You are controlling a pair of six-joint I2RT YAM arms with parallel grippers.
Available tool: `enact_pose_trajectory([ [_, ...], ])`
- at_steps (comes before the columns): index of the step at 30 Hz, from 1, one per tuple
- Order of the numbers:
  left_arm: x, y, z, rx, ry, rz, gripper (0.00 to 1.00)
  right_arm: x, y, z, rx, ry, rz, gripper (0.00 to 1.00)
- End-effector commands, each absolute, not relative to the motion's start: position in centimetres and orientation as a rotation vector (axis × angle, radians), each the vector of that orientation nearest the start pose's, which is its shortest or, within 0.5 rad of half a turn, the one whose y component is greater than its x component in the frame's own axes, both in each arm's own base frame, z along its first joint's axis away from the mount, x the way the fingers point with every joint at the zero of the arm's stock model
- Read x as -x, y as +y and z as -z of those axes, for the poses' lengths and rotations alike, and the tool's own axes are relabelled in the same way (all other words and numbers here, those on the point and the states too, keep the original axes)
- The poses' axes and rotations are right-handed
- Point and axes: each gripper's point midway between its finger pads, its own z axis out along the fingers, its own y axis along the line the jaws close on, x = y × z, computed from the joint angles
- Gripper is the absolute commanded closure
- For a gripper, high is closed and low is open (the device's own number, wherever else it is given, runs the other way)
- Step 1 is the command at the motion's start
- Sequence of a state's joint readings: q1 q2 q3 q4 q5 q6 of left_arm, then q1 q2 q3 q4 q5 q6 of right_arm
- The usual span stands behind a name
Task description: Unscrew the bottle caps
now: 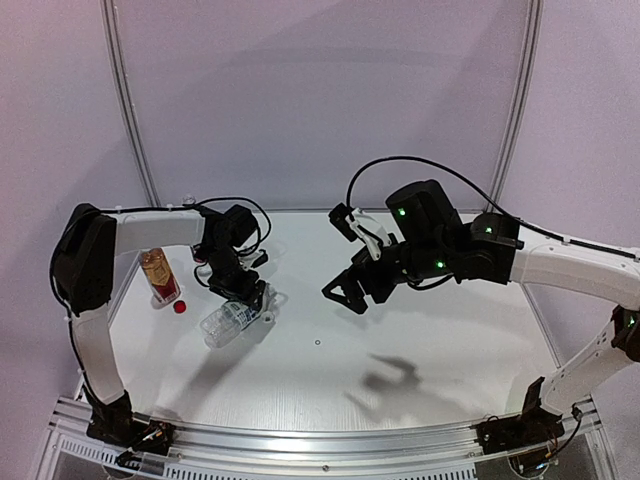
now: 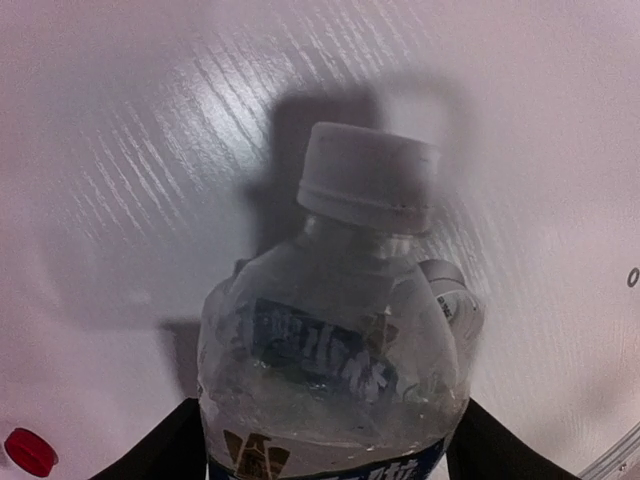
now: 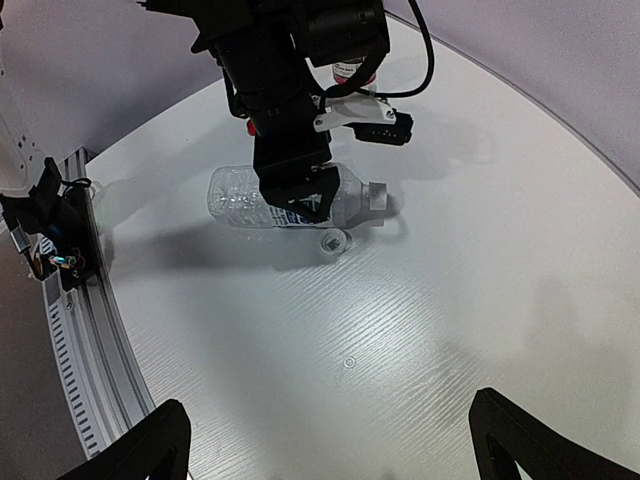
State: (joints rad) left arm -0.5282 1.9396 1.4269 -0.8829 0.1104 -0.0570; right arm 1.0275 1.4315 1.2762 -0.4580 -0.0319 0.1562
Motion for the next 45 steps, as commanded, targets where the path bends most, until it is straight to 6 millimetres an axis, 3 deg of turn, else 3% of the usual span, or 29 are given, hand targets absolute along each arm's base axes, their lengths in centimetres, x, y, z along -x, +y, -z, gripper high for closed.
enact_pose_trajectory([
  [1, -33.4, -21.7, -5.8, -0.679, 2.924, 0.195, 0.19, -21.7, 38.5, -25.6, 0.990, 2.052, -0.720, 0.01],
  [11, -33.4, -22.4, -5.9, -0.968, 2.908, 0.183, 0.22, -21.7, 38.0, -25.6, 0.966, 2.068, -0.714, 0.01],
  [21, -33.3, -21.9, -4.9, -1.064, 2.932, 0.132, 0.22, -21.5, 37.8, -25.4, 0.958, 2.087, -0.716, 0.01],
  [28, -33.2, -22.7, -4.8, -1.069, 2.918, 0.198, 0.37, -21.6, 38.1, -25.5, 0.966, 2.084, -0.723, 0.01],
  [31, -33.4, -22.8, -5.4, -1.059, 2.897, 0.201, 0.41, -21.8, 38.3, -26.7, 0.949, 2.046, -0.728, 0.01],
  [34, -34.0, -22.9, -7.8, -1.031, 2.842, 0.203, 0.42, -22.6, 38.0, -28.7, 0.895, 1.981, -0.721, 0.01],
  [40, -35.1, -22.9, -16.6, -0.936, 2.643, 0.250, 0.41, -23.9, 37.5, -32.9, 0.785, 1.851, -0.707, 0.01],
  [45, -34.4, -23.8, -22.9, -0.902, 2.489, 0.337, 0.41, -24.0, 37.0, -35.2, 0.729, 1.761, -0.735, 0.01],
])
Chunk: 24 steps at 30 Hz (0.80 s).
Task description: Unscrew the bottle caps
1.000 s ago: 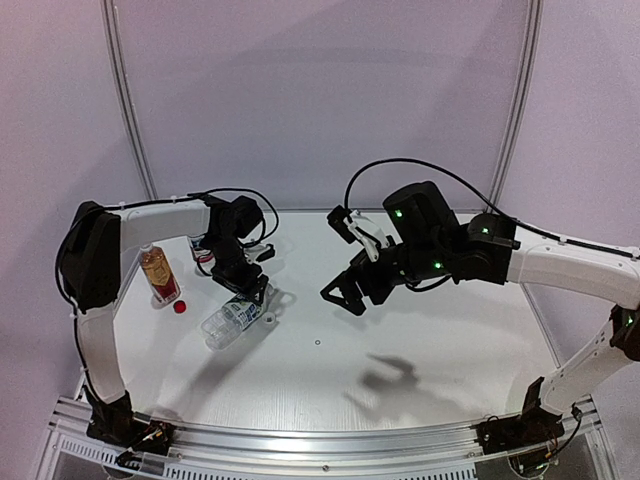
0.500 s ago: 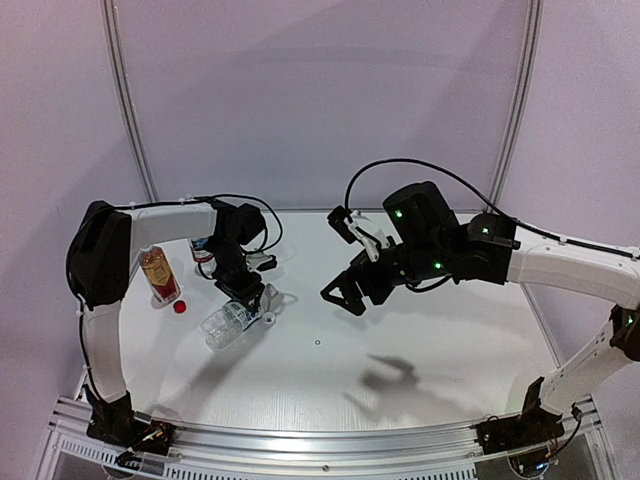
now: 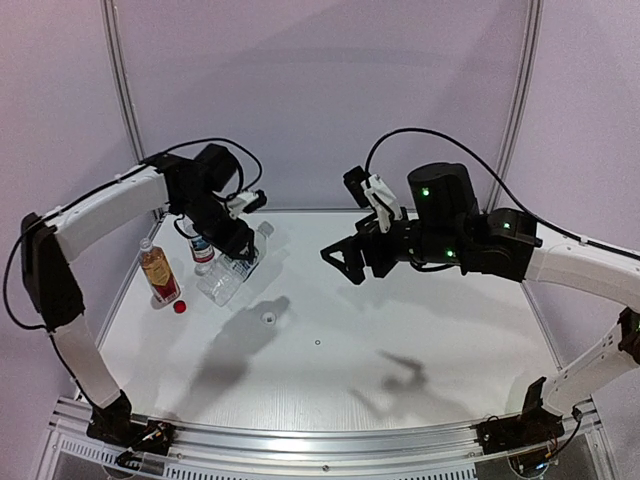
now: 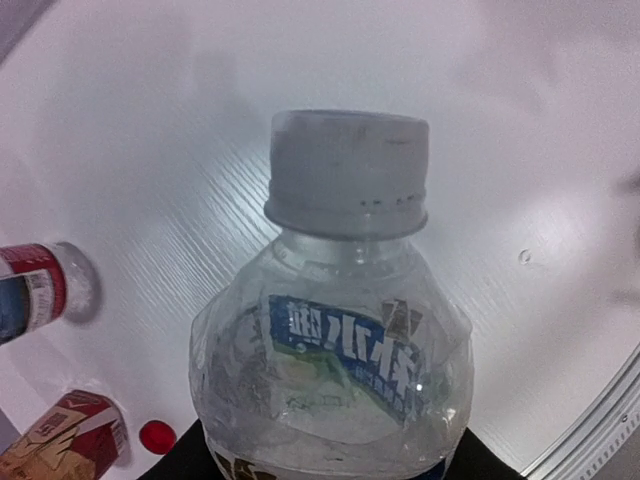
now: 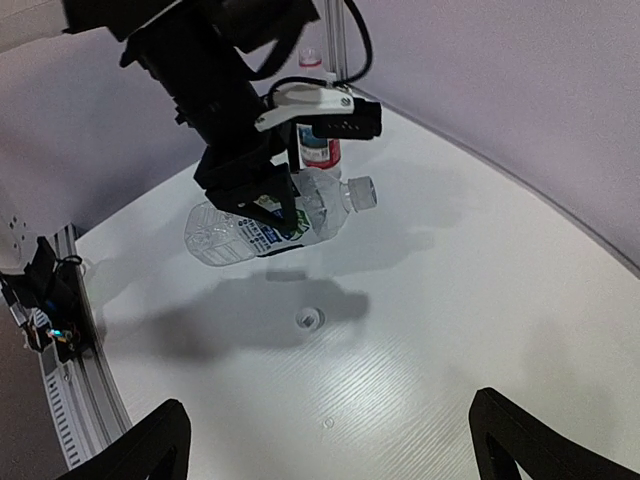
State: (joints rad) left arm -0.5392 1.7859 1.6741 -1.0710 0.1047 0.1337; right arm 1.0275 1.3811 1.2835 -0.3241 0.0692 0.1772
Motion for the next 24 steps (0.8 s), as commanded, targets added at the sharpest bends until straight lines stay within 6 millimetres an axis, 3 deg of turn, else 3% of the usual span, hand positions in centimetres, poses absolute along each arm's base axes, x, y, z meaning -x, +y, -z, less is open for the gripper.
enact_pose_trajectory([
  [1, -33.9, -24.4, -24.5, -0.894, 2.444, 0.386, 0.41, -23.9, 36.9, -35.5, 0.723, 1.747, -0.744, 0.01],
  [7, -31.6, -28.7, -33.2, -0.789, 2.098, 0.840, 0.40, -22.9, 37.1, -36.9, 0.725, 1.682, -0.860, 0.01],
  [8, -30.9, -28.9, -35.3, -0.771, 2.005, 0.905, 0.40, -22.7, 37.1, -37.0, 0.728, 1.683, -0.893, 0.01],
  [12, -29.1, -29.8, -40.1, -0.718, 1.778, 1.144, 0.36, -21.8, 37.4, -38.1, 0.741, 1.667, -1.074, 0.01],
  [19, -26.7, -32.4, -45.2, -0.765, 1.541, 1.452, 0.39, -19.9, 38.7, -39.7, 0.842, 1.615, -1.307, 0.01],
  [24, -25.5, -33.4, -47.1, -0.805, 1.454, 1.577, 0.41, -19.8, 39.0, -41.1, 0.886, 1.598, -1.437, 0.01],
])
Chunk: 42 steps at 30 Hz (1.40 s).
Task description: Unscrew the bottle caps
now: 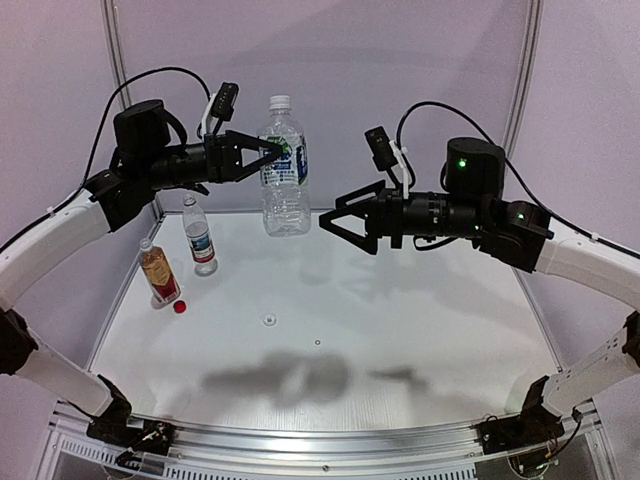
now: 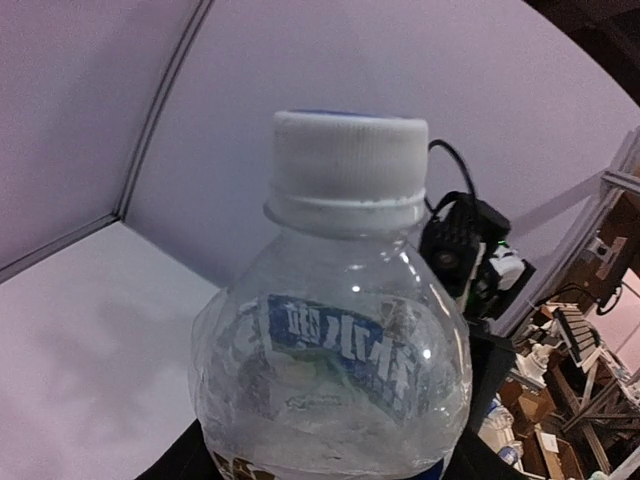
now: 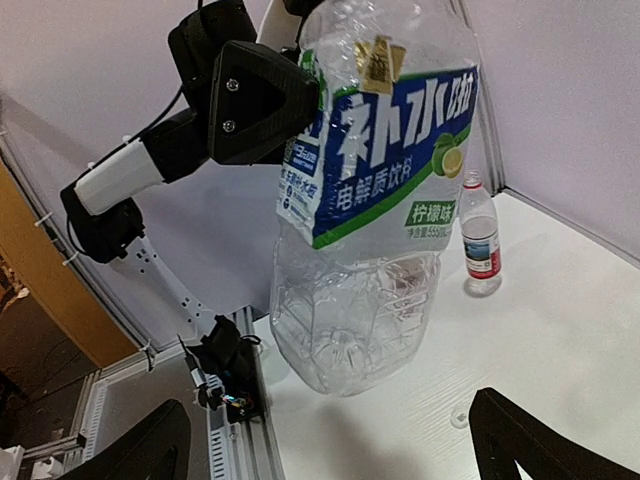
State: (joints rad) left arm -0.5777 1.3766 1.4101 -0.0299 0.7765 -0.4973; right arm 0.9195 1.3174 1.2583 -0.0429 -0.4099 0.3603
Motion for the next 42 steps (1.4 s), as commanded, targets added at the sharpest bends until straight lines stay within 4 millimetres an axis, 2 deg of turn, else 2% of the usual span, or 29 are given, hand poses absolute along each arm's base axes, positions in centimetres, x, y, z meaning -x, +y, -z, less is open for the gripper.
enact_pose_trajectory([
  [1, -25.3, -33.6, -47.3, -0.814, 1.442, 1.591, 0.41, -19.8, 39.0, -41.3, 0.891, 1.597, -1.449, 0.01],
  [6, -23.9, -34.3, -47.7, -0.864, 1.402, 1.629, 0.41, -19.7, 39.3, -41.8, 0.900, 1.588, -1.484, 0.01],
  [8, -23.7, -34.5, -47.6, -0.868, 1.402, 1.626, 0.41, -19.6, 39.4, -42.7, 0.902, 1.547, -1.503, 0.01],
  [16, -22.8, -35.2, -47.2, -0.898, 1.398, 1.583, 0.41, -20.1, 40.6, -43.5, 0.904, 1.526, -1.546, 0.01],
  [29, -21.3, -35.9, -47.4, -0.932, 1.335, 1.554, 0.40, -20.1, 42.0, -43.9, 0.959, 1.524, -1.611, 0.01],
  [36, -21.7, -36.5, -48.0, -0.918, 1.307, 1.548, 0.41, -19.4, 42.8, -43.5, 1.032, 1.516, -1.676, 0.18],
  [42, -22.0, -36.6, -47.2, -0.895, 1.334, 1.525, 0.38, -19.4, 42.7, -42.9, 1.028, 1.535, -1.673, 0.35],
])
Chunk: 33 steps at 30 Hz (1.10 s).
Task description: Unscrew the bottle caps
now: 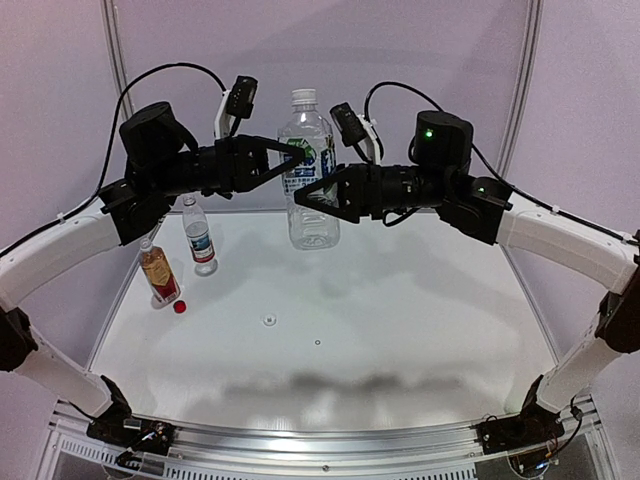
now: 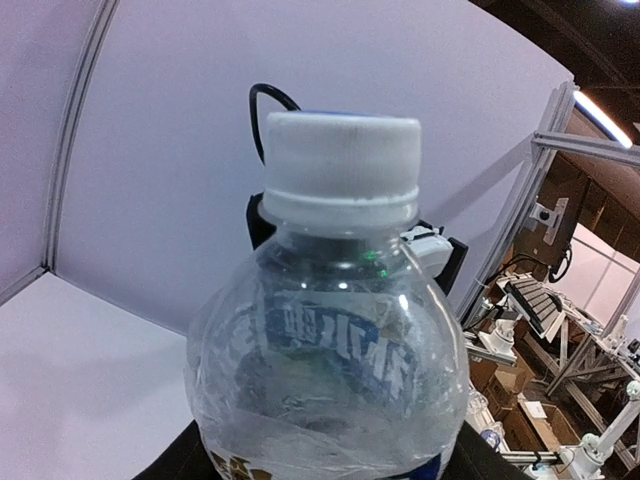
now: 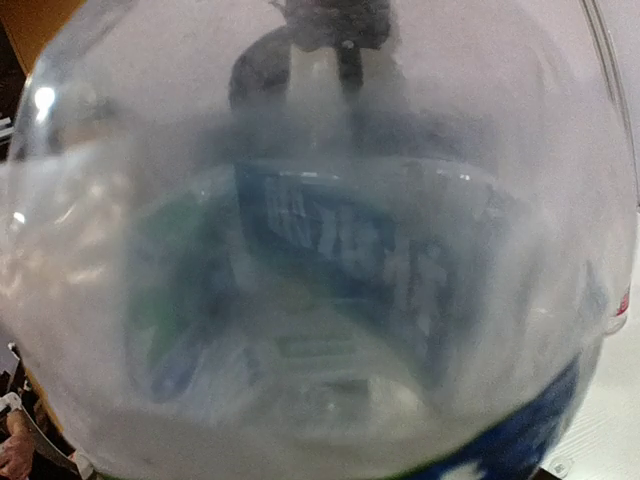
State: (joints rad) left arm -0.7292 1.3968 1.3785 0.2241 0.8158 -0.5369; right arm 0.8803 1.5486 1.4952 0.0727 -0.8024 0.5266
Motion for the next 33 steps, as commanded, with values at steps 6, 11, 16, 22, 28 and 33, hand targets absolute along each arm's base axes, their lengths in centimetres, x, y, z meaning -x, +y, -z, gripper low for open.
enact_pose_trajectory([
  [6, -22.4, -35.9, -46.1, -0.856, 1.393, 1.445, 0.17, -19.3, 42.2, -42.0, 1.026, 1.560, -1.636, 0.44],
  [11, -23.7, -33.7, -45.3, -0.778, 1.480, 1.250, 0.01, -20.0, 41.3, -40.3, 1.011, 1.626, -1.494, 0.44],
  [16, -25.9, -30.6, -44.6, -0.675, 1.584, 1.003, 0.01, -21.7, 40.0, -37.5, 0.999, 1.724, -1.273, 0.42],
  [22, -26.2, -28.3, -46.7, -0.714, 1.582, 0.978, 0.08, -22.7, 39.2, -36.1, 0.987, 1.752, -1.149, 0.42],
  [28, -24.2, -29.1, -49.7, -0.849, 1.482, 1.252, 0.16, -22.2, 39.2, -35.9, 1.039, 1.733, -1.106, 0.41],
  [33, -23.8, -31.1, -50.6, -0.921, 1.432, 1.418, 0.19, -21.2, 39.5, -35.8, 1.084, 1.710, -1.103, 0.40],
])
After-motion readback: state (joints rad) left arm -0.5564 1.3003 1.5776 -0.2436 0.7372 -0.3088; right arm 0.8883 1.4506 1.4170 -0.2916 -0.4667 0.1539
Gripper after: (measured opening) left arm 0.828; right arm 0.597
